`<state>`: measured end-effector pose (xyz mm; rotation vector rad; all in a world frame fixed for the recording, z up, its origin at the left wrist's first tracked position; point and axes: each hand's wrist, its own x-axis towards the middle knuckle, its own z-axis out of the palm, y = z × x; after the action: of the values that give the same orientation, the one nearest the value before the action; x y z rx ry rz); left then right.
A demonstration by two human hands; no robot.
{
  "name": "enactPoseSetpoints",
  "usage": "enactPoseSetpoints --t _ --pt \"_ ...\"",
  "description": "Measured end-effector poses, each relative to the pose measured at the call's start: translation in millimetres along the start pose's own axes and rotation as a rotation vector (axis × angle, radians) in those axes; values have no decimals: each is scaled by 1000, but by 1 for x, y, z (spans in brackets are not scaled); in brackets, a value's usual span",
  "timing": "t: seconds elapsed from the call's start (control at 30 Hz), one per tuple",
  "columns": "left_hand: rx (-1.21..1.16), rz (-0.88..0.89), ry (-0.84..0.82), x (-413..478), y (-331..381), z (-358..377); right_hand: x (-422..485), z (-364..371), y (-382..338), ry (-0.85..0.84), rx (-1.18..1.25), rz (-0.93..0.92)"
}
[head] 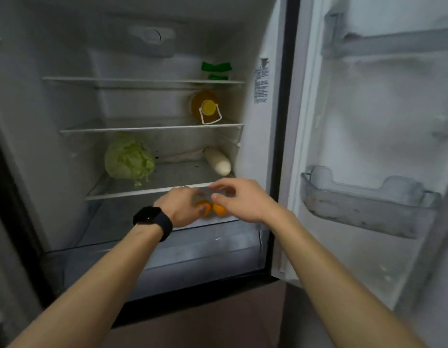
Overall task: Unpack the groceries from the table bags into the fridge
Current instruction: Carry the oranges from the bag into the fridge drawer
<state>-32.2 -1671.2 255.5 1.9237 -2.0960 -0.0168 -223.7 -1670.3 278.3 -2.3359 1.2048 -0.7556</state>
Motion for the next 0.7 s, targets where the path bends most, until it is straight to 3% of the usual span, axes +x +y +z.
enactPoseSetpoints --t 0.13,0.23,0.47,0.7 --pt "33 -45 260 -84 7 -3 -73 8 -5 311 91 -188" --pt "65 -62 397 -148 7 0 -118 27 -8 401 116 -268" --pt "126 -306 419 -302 -2 15 -200 102 -46 195 133 -387" --pt "77 -684 375 -492 -38 50 -273 216 -120 -115 206 -491"
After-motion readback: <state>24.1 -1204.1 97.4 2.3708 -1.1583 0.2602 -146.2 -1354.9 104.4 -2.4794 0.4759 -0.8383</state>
